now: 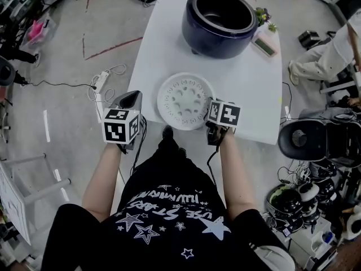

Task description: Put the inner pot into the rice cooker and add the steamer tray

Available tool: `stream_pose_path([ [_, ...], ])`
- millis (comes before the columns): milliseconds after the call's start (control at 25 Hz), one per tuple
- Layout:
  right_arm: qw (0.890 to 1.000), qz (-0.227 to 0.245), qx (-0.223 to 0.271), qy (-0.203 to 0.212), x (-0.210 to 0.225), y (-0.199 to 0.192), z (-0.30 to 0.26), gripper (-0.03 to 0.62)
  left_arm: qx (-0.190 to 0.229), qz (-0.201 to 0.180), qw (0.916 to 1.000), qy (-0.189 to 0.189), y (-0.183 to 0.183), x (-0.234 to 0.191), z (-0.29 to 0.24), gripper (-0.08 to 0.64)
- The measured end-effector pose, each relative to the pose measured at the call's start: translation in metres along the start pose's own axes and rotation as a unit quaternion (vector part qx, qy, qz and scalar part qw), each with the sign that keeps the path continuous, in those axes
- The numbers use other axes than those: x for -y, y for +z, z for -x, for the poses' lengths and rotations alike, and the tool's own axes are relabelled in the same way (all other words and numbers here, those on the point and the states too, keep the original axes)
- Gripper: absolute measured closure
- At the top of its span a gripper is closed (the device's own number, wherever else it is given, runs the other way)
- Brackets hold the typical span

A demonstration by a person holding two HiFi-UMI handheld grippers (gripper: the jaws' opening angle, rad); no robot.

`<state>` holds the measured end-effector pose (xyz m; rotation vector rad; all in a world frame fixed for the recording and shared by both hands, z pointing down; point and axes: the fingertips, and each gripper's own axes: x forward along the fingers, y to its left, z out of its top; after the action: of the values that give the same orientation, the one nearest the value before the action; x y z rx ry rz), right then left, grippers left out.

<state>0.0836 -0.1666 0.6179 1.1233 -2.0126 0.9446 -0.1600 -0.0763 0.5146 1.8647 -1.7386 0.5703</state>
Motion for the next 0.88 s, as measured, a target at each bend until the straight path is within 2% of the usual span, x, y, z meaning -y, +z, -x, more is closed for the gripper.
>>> stream_pose_path([
  [520, 0.997, 0.003, 0.08, 0.015, -0.006, 0.033, 0.062, 0.534, 0.035, -0.009, 0.9993, 0.008, 0.004, 0.007, 0.03, 0.56],
  [880, 0.99, -0.01, 0.136, 0.021, -0.011, 0.087, 0.096, 0.535, 0.072, -0.015, 0.9973, -0.006, 0.046, 0.001, 0.029, 0.56],
])
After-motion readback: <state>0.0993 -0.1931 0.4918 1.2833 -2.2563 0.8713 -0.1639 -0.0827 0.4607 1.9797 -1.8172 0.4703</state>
